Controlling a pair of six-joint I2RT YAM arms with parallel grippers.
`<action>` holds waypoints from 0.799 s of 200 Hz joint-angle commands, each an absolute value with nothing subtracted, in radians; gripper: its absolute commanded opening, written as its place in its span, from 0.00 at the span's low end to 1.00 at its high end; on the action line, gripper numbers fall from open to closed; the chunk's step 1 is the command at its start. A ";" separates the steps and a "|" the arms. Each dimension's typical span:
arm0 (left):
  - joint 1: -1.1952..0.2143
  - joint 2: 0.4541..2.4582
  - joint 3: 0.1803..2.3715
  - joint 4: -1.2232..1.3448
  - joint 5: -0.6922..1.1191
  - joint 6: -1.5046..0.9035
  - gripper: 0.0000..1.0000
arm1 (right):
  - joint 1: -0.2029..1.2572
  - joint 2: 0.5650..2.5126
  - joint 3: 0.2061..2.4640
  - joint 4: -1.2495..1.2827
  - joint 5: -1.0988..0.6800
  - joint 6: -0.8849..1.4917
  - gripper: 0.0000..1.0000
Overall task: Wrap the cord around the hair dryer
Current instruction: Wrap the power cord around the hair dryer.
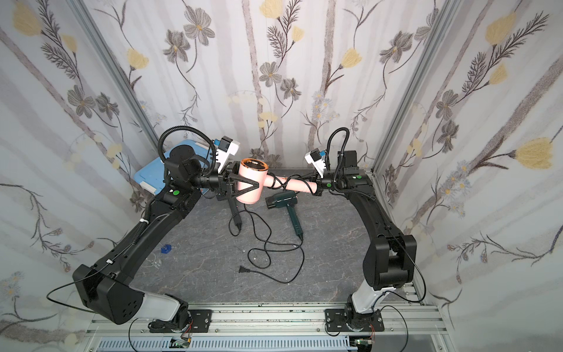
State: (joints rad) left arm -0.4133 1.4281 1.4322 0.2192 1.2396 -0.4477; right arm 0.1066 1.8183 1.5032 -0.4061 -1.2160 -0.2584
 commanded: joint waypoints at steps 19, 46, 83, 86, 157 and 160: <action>-0.392 1.454 1.366 0.716 1.283 -0.713 0.00 | 0.100 1.791 1.445 -0.341 -0.984 -0.185 0.00; -0.386 1.503 1.377 0.855 1.253 -0.836 0.00 | 0.095 1.781 1.424 -0.323 -0.934 -0.162 0.00; -0.377 1.545 1.412 0.933 1.233 -0.927 0.00 | 0.081 1.782 1.424 -0.329 -0.883 -0.141 0.00; -0.374 1.547 1.415 0.938 1.230 -0.934 0.00 | 0.079 1.782 1.422 -0.330 -0.880 -0.139 0.00; -0.337 1.607 1.447 1.071 1.131 -1.086 0.00 | 0.055 1.734 1.342 -0.289 -0.860 -0.080 0.00; -0.336 1.610 1.470 1.074 1.131 -1.092 0.00 | 0.053 1.731 1.340 -0.288 -0.861 -0.079 0.00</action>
State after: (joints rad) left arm -0.3431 1.6020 1.4250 0.7975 1.1984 -1.0100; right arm 0.0669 1.7451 1.3636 -0.2695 -0.9791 -0.1173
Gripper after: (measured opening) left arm 0.753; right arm 0.077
